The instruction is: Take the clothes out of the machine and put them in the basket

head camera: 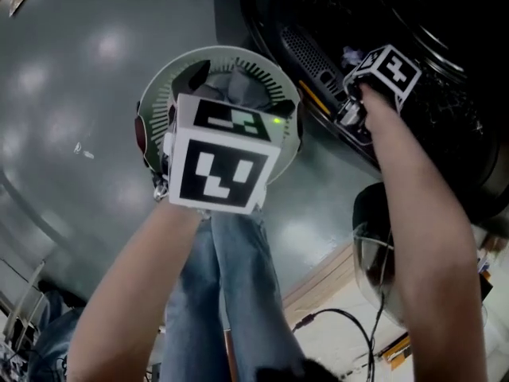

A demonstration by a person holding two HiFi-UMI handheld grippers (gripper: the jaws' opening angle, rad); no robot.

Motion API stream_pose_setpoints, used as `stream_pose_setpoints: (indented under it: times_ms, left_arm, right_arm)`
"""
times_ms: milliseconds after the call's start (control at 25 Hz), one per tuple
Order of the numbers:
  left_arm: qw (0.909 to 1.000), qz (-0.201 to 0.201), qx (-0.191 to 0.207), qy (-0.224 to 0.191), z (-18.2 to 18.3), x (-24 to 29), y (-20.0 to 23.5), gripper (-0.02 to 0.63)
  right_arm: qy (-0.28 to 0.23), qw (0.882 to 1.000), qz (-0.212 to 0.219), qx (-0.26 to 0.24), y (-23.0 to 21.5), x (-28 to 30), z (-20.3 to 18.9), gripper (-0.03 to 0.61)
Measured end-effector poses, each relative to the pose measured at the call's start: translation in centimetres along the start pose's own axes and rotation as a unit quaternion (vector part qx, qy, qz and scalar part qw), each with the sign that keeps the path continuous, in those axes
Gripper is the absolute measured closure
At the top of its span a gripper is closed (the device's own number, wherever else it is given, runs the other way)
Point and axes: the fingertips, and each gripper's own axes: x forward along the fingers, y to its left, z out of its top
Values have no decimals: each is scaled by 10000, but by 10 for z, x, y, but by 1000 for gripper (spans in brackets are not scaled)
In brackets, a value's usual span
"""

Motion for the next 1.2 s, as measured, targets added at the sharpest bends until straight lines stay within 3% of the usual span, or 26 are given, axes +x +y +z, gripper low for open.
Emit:
stream_pose_setpoints:
  times_ms: [40, 80, 120, 200, 400, 520, 760, 1200]
  left_arm:
    - [10000, 5, -21, -14, 0, 0, 2, 74]
    - [10000, 18, -28, -31, 0, 0, 5, 77]
    - [10000, 34, -22, -41, 0, -1, 7, 81]
    - [10000, 67, -21, -44, -1, -6, 13, 95]
    - [9993, 85, -182, -328, 4, -20, 20, 164]
    - [9992, -32, -70, -387, 3, -30, 20, 166]
    - [9994, -119, -6, -332, -3, -48, 29, 166]
    - [9989, -62, -25, -461, -15, -103, 48, 164]
  right_arm:
    - [197, 9996, -63, -181, -2, 0, -2, 371]
    - [321, 9985, -77, -438, -3, -1, -2, 470]
    - [361, 9970, -53, -676, -3, -3, -3, 494]
    - [196, 9953, -57, -946, -2, -11, -4, 508]
    - [-752, 9902, -160, -1168, 6, -43, -2, 512]
    - [-1118, 9860, -22, -1236, 13, -63, -6, 512]
    - [-1315, 9880, 617, -529, 41, -100, -26, 514]
    - [-1453, 9762, 1604, -133, 104, -168, -69, 515]
